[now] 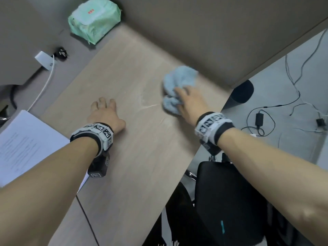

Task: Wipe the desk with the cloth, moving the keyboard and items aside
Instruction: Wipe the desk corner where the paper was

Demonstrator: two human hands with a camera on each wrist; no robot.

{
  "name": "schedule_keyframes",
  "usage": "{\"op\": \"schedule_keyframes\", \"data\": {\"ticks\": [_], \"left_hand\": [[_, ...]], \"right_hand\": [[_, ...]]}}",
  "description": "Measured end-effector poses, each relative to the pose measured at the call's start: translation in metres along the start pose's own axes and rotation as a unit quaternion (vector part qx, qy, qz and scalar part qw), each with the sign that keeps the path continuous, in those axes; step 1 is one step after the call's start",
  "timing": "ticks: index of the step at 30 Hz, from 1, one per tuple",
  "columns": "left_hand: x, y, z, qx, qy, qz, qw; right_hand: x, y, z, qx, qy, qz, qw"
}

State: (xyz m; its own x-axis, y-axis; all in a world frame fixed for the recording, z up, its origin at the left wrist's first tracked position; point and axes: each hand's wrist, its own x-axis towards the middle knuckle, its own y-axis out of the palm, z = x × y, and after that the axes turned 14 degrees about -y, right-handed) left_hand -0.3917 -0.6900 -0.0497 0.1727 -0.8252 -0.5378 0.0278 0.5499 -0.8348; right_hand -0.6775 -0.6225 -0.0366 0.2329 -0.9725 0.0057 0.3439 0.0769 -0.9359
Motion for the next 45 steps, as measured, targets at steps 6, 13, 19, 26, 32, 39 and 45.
{"op": "schedule_keyframes", "data": {"ticks": [6, 13, 19, 26, 32, 39, 45], "left_hand": [[0.003, 0.001, 0.004, 0.003, 0.007, -0.001, 1.0], [-0.003, -0.01, 0.006, -0.01, 0.014, 0.017, 1.0], [-0.007, -0.009, 0.002, -0.014, -0.001, 0.032, 0.999], [0.009, -0.045, -0.008, -0.059, -0.047, 0.028, 0.997], [0.055, -0.081, -0.021, -0.153, -0.114, -0.02, 0.981], [0.111, -0.117, -0.029, -0.206, -0.074, -0.123, 0.968], [0.158, -0.147, -0.047, -0.241, -0.04, -0.193, 0.95]], "right_hand": [[0.023, 0.042, 0.034, -0.025, -0.1, 0.101, 0.99], [0.039, 0.011, -0.041, -0.075, 0.066, 0.09, 0.991], [0.099, 0.021, -0.035, -0.083, 0.049, 0.101, 0.99], [0.155, 0.03, -0.006, -0.066, -0.112, 0.133, 0.982], [0.209, 0.027, -0.02, -0.048, -0.122, 0.131, 0.983], [0.251, 0.033, -0.02, -0.067, -0.099, 0.151, 0.981], [0.251, 0.034, -0.024, -0.083, -0.117, 0.165, 0.976]]}}
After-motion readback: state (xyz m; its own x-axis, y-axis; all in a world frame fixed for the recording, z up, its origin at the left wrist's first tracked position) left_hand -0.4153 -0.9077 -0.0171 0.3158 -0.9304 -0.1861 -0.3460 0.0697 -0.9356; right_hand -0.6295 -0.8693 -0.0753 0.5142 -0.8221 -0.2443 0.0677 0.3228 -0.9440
